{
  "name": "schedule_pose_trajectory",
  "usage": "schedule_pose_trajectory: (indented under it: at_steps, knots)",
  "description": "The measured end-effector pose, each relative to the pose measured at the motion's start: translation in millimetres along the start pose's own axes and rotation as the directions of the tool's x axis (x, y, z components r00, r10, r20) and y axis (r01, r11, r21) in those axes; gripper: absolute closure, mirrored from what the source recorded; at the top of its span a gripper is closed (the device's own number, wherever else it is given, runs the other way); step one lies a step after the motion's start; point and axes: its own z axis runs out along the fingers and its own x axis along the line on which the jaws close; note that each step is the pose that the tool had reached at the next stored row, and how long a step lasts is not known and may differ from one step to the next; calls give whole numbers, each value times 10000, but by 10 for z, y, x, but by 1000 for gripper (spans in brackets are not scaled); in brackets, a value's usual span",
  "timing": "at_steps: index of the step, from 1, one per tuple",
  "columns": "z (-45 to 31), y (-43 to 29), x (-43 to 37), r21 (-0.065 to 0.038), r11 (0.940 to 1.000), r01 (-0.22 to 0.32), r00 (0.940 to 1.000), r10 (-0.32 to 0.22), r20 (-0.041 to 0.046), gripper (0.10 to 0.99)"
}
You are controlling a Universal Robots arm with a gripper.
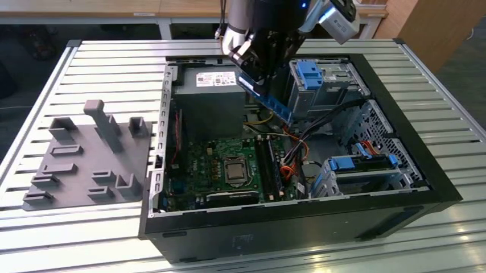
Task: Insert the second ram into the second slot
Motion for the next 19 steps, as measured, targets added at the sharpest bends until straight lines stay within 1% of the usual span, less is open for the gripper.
schedule_pose_trajectory:
  at_steps: [5,10,15,17,19]
  knots:
    - [4,0,0,-1,9975,-709,9975,709,23,973]
    - [9,0,0,-5,9907,-1362,9907,1362,45,973]
    - [16,-1,0,-10,9793,-2024,9793,2024,66,973]
    - [18,-1,0,-14,9733,-2295,9733,2295,76,973]
    - [20,-1,0,-16,9659,-2590,9658,2590,86,973]
